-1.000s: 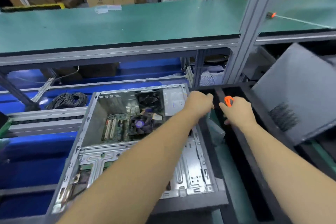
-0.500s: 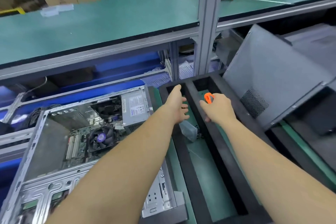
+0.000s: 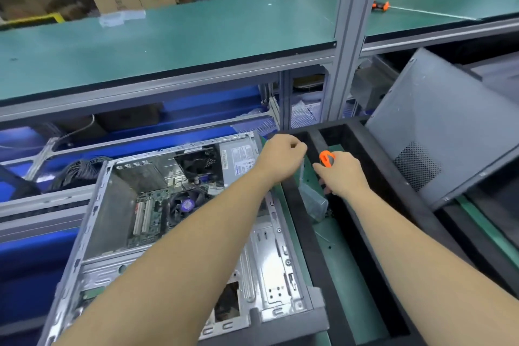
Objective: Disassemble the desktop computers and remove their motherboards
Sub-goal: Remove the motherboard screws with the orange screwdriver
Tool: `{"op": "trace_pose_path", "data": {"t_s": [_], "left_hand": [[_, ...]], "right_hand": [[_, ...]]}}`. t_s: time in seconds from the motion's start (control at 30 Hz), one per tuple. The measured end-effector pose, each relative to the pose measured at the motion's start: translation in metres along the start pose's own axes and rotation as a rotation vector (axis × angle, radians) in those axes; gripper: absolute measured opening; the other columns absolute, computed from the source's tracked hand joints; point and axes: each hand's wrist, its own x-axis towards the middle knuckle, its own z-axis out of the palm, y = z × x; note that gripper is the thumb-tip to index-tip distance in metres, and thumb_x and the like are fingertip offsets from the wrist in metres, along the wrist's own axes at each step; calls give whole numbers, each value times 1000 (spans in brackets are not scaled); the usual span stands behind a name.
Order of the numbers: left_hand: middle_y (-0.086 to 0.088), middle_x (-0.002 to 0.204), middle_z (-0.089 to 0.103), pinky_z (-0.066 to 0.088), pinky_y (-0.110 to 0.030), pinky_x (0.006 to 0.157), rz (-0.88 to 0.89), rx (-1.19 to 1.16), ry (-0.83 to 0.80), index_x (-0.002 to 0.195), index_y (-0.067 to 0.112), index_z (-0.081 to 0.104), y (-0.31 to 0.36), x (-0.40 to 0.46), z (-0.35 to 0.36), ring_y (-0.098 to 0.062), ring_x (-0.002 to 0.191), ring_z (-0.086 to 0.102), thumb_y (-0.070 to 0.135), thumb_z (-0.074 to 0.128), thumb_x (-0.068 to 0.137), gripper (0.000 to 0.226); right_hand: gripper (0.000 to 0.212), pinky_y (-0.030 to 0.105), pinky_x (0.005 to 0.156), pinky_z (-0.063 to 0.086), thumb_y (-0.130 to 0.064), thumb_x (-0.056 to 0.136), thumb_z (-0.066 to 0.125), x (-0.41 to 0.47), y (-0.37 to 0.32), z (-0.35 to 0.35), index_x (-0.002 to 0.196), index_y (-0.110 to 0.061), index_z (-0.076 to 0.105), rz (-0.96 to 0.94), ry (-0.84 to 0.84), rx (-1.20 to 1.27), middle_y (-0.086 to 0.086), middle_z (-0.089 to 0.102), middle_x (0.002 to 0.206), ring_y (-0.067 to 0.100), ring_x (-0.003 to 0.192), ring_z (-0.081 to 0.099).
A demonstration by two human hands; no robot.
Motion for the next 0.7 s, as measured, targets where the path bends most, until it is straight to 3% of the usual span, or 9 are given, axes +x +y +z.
{"op": "trace_pose_path", "data": {"t_s": [0.07,0.13,0.23,0.3,0.37,0.5,0.6,0.7], "left_hand": [[6,85,69,48,-31,73,128,154,48,102,16,69,-6,-13,-27,-15,79,60,27,49,94,24],[12,83,68,48,-32,70,197,256,95,129,24,55,-18,-29,-57,-16,80,62,29,46,95,35],[9,80,68,46,-33,62,198,383,159,138,26,45,-52,-56,-99,-19,72,61,30,43,96,42],[5,94,70,48,-34,72,155,497,182,128,22,56,-78,-74,-122,-22,83,63,33,45,98,34],[1,94,70,51,-38,79,105,582,160,108,19,65,-102,-94,-135,-25,85,63,37,43,99,30],[-2,77,65,46,-32,62,-12,619,19,79,16,60,-146,-124,-133,-26,72,62,45,39,100,41],[-3,68,58,38,-30,54,-62,583,-29,73,12,57,-165,-139,-122,-22,61,56,46,35,100,48],[-1,65,51,41,-32,58,-63,619,19,67,15,48,-166,-145,-117,-22,59,51,46,31,100,48]], "right_hand": [[29,42,60,58,-24,85,64,-9,-17,12,65,-14,45,-18,9,9,19,70,72,24,49,67],[27,41,63,57,-27,86,63,-20,-35,26,71,-11,47,-50,25,20,15,68,73,30,61,68],[29,34,53,41,-34,90,61,-33,-63,45,73,-18,45,-117,110,-43,1,55,69,27,64,56],[28,34,56,36,-37,92,60,-41,-80,57,77,-20,44,-158,146,-130,1,54,73,27,66,51],[24,36,61,40,-38,95,57,-49,-91,67,93,-16,48,-202,146,-282,9,59,86,33,75,54],[36,37,64,43,-44,99,50,-64,-92,81,112,-11,51,-246,121,-599,14,64,103,36,98,59],[34,35,59,40,-44,101,46,-72,-84,83,106,-11,51,-243,163,-678,14,67,94,33,83,57],[26,33,55,36,-35,101,49,-78,-77,85,104,-9,51,-249,220,-683,14,66,86,30,68,48]]}}
